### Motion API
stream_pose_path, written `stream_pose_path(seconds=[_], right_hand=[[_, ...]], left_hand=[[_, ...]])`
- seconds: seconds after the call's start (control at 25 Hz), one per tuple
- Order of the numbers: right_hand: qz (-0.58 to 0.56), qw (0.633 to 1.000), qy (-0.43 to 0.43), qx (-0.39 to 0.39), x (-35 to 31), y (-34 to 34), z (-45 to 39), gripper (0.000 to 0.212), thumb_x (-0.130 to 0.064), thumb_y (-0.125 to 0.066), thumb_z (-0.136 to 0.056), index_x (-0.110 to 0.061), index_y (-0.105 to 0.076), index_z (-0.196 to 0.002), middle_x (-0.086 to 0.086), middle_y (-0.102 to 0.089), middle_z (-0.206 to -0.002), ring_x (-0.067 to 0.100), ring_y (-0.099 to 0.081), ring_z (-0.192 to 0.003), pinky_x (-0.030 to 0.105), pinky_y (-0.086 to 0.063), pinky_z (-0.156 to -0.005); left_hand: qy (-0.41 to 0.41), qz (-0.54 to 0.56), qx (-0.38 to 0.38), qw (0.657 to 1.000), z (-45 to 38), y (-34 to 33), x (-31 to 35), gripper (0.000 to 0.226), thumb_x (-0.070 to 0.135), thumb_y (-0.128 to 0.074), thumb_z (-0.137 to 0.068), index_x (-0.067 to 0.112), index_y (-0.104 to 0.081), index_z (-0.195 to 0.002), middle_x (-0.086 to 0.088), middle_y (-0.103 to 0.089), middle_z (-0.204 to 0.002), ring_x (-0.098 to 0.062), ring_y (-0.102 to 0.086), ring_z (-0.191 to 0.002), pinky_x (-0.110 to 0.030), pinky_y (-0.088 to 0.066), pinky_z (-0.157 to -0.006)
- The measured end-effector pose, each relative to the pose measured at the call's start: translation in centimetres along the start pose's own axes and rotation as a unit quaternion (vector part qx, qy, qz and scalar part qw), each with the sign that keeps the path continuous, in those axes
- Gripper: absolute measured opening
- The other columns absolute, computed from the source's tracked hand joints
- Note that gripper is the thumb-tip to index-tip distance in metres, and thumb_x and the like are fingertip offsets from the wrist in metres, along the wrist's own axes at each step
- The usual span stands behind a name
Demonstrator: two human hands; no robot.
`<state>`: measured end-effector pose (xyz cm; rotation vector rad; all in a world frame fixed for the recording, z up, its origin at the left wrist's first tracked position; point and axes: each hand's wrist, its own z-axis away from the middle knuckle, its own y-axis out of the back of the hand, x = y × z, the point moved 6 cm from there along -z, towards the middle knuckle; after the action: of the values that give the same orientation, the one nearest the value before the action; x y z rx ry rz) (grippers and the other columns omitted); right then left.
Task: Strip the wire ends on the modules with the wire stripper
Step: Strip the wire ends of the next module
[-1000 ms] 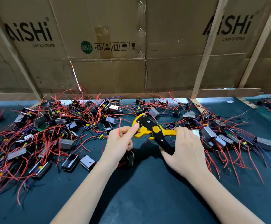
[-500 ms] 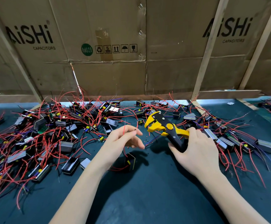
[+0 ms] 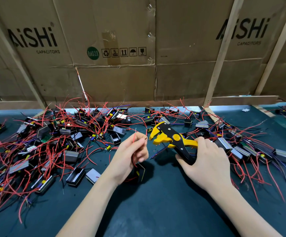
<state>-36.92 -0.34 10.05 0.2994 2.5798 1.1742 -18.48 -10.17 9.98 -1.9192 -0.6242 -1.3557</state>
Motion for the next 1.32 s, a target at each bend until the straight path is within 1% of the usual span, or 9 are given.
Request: stream_pose_path(seconds=[0.12, 0.28, 0.44, 0.56, 0.76, 0.84, 0.96, 1.16, 1.32], right_hand=[[-0.001, 1.000, 0.001, 0.000, 0.1, 0.0, 0.0, 0.057, -0.059, -0.074, -0.067, -0.010, -0.054, -0.088, 0.004, -0.055, -0.075, 0.032, -0.056, -0.072, 0.039, -0.042, -0.064], [0.004, 1.000, 0.003, 0.006, -0.2, 0.0, 0.1, 0.058, -0.059, -0.075, -0.066, -0.010, -0.056, -0.090, 0.004, -0.056, -0.077, 0.033, -0.056, -0.074, 0.039, -0.043, -0.065], [0.020, 1.000, 0.006, 0.002, -0.2, -0.1, 0.1, 0.060, -0.059, -0.076, -0.065, -0.008, -0.056, -0.089, 0.005, -0.056, -0.076, 0.033, -0.056, -0.073, 0.039, -0.042, -0.064], [0.021, 1.000, 0.012, 0.002, -0.4, -0.1, 0.1, 0.060, -0.059, -0.076, -0.064, -0.008, -0.056, -0.090, 0.005, -0.056, -0.077, 0.033, -0.056, -0.074, 0.039, -0.041, -0.065], [0.024, 1.000, 0.017, -0.001, -0.8, -0.1, 0.0, 0.058, -0.060, -0.074, -0.065, -0.010, -0.056, -0.088, 0.004, -0.056, -0.074, 0.032, -0.057, -0.072, 0.037, -0.036, -0.063], [0.031, 0.999, 0.019, -0.008, -0.9, 0.0, 0.1, 0.056, -0.060, -0.074, -0.065, -0.010, -0.055, -0.084, 0.003, -0.057, -0.071, 0.031, -0.058, -0.068, 0.036, -0.034, -0.062], [0.032, 0.999, 0.022, -0.010, -1.1, 0.2, 0.2, 0.055, -0.059, -0.076, -0.064, -0.011, -0.053, -0.079, 0.002, -0.057, -0.066, 0.030, -0.059, -0.062, 0.036, -0.033, -0.060], [0.048, 0.999, 0.019, -0.016, -1.3, 0.8, 0.1, 0.055, -0.057, -0.082, -0.056, -0.011, -0.054, -0.069, 0.002, -0.058, -0.059, 0.030, -0.056, -0.050, 0.028, -0.028, -0.055], [0.063, 0.995, -0.024, -0.067, -0.7, 0.4, 0.0, 0.052, -0.072, -0.063, -0.067, -0.022, -0.054, -0.075, -0.005, -0.062, -0.068, 0.027, -0.065, -0.067, 0.028, -0.026, -0.055]], left_hand=[[-0.014, -0.074, 0.026, 0.997, 0.0, -0.3, -1.0, 0.015, 0.014, -0.050, -0.097, 0.005, -0.047, -0.085, 0.006, -0.037, -0.053, -0.012, -0.032, -0.048, -0.018, -0.033, -0.049], [-0.019, -0.158, 0.103, 0.982, 0.1, 0.0, -1.5, 0.030, 0.011, -0.046, -0.102, 0.013, -0.047, -0.072, 0.008, -0.038, -0.049, -0.013, -0.033, -0.044, -0.021, -0.032, -0.047], [-0.060, -0.202, 0.153, 0.966, 0.6, 0.2, -1.1, 0.029, 0.014, -0.048, -0.102, 0.014, -0.048, -0.073, -0.004, -0.047, -0.047, -0.021, -0.043, -0.045, -0.028, -0.042, -0.054], [-0.071, -0.234, 0.166, 0.955, 0.9, 0.0, -1.1, 0.026, 0.017, -0.048, -0.102, 0.013, -0.050, -0.076, -0.006, -0.055, -0.047, -0.022, -0.051, -0.047, -0.034, -0.046, -0.059], [-0.070, -0.278, 0.165, 0.944, 0.9, -0.3, -1.2, 0.026, 0.014, -0.046, -0.102, 0.012, -0.049, -0.076, -0.003, -0.057, -0.045, -0.018, -0.052, -0.047, -0.038, -0.046, -0.060], [-0.055, -0.272, 0.165, 0.946, 0.8, -0.3, -1.4, 0.026, 0.010, -0.042, -0.102, 0.010, -0.049, -0.077, -0.005, -0.056, -0.045, -0.019, -0.050, -0.047, -0.036, -0.045, -0.059], [-0.033, -0.263, 0.173, 0.949, 0.7, -0.1, -1.5, 0.025, 0.006, -0.039, -0.100, 0.007, -0.049, -0.077, -0.011, -0.054, -0.045, -0.020, -0.047, -0.045, -0.024, -0.040, -0.054], [-0.013, -0.290, 0.166, 0.942, 0.7, -0.1, -1.6, 0.024, 0.006, -0.040, -0.099, 0.007, -0.049, -0.077, -0.012, -0.055, -0.046, -0.021, -0.049, -0.047, -0.031, -0.040, -0.055], [-0.011, -0.294, 0.164, 0.941, 0.9, -0.3, -1.2, 0.025, 0.010, -0.044, -0.099, 0.007, -0.049, -0.074, -0.011, -0.056, -0.047, -0.019, -0.048, -0.047, -0.028, -0.040, -0.054]])
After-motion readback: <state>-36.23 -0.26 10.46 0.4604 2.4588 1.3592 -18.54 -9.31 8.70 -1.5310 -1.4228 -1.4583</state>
